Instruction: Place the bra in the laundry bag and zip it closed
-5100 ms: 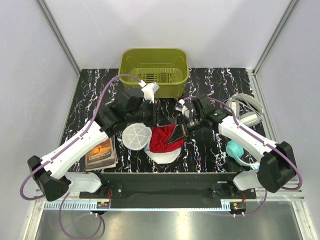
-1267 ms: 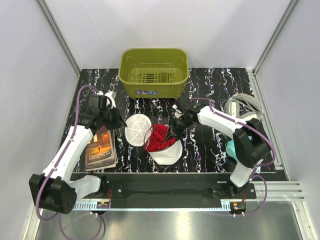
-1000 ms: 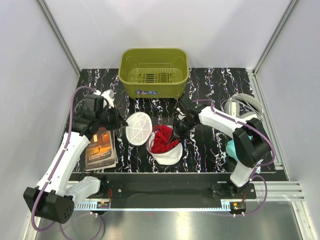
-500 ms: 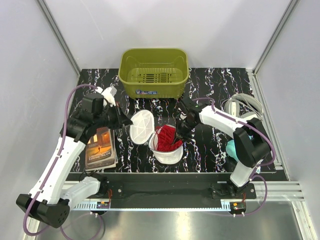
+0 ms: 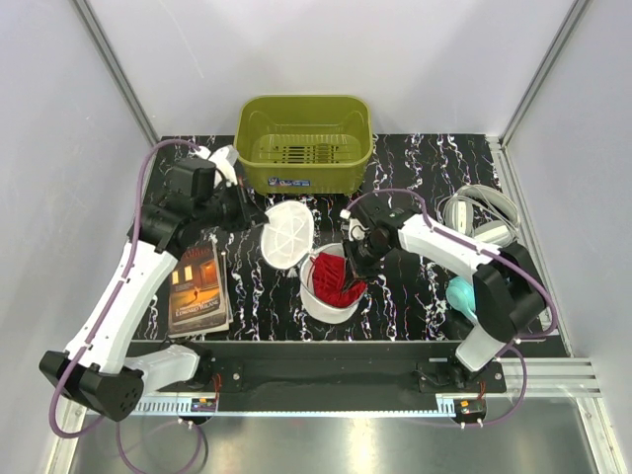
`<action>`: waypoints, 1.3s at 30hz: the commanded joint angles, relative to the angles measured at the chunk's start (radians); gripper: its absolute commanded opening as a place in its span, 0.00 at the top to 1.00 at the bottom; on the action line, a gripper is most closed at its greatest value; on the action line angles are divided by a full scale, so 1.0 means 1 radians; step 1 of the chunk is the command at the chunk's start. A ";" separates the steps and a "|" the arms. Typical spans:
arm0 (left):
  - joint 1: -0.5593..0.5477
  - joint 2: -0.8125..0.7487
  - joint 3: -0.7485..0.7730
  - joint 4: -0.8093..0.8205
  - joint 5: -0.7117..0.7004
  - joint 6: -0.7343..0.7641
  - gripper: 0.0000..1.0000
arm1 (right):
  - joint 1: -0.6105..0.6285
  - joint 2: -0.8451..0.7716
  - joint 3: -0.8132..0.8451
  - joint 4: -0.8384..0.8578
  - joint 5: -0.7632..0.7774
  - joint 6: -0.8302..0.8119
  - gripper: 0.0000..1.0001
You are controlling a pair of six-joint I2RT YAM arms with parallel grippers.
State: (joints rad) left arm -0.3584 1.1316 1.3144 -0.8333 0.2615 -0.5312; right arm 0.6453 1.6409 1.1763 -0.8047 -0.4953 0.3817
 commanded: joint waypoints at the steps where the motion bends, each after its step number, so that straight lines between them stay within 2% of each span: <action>1: -0.059 0.004 0.048 0.065 0.012 0.016 1.00 | 0.014 0.060 0.023 0.029 -0.005 -0.043 1.00; 7: -0.097 -0.055 -0.024 0.068 -0.002 -0.007 1.00 | 0.013 0.164 0.098 0.059 0.069 -0.003 1.00; 8: -0.099 -0.064 -0.058 0.068 -0.008 -0.004 1.00 | 0.013 0.175 0.124 0.049 0.070 -0.006 0.94; 9: -0.099 -0.075 -0.070 0.068 -0.014 -0.001 1.00 | 0.013 0.187 0.137 0.041 0.077 -0.001 0.83; 12: -0.099 -0.069 -0.078 0.053 -0.022 0.023 1.00 | 0.010 0.175 0.146 0.016 0.075 0.022 0.70; 13: -0.099 -0.064 -0.072 0.046 -0.021 0.030 1.00 | 0.013 0.168 0.144 0.012 0.078 0.028 0.59; 15: -0.099 -0.062 -0.061 0.028 -0.037 0.033 1.00 | 0.013 0.136 0.140 -0.013 0.072 0.037 0.52; 16: -0.099 -0.064 -0.063 0.025 -0.042 0.031 1.00 | 0.013 0.123 0.138 -0.027 0.075 0.045 0.43; 23: -0.099 -0.062 -0.058 0.017 -0.051 0.036 1.00 | 0.013 0.013 0.141 -0.137 0.101 0.092 0.22; 32: -0.099 -0.066 -0.061 0.008 -0.042 0.039 1.00 | 0.010 -0.069 0.229 -0.297 0.247 0.054 0.15; 35: -0.099 -0.067 -0.066 0.005 -0.039 0.036 1.00 | -0.022 -0.082 0.211 -0.298 0.279 0.059 0.22; 36: -0.099 -0.069 -0.066 0.005 -0.038 0.036 1.00 | -0.044 -0.088 0.201 -0.295 0.281 0.057 0.29; 38: -0.099 -0.072 -0.067 0.003 -0.036 0.033 1.00 | -0.068 -0.098 0.162 -0.262 0.279 0.057 0.35; 39: -0.099 -0.072 -0.069 0.003 -0.034 0.036 1.00 | -0.084 -0.101 0.146 -0.243 0.271 0.056 0.43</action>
State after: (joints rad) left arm -0.4530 1.0763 1.2396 -0.8383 0.2272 -0.5056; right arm 0.6155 1.5822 1.3613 -1.0668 -0.2695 0.4450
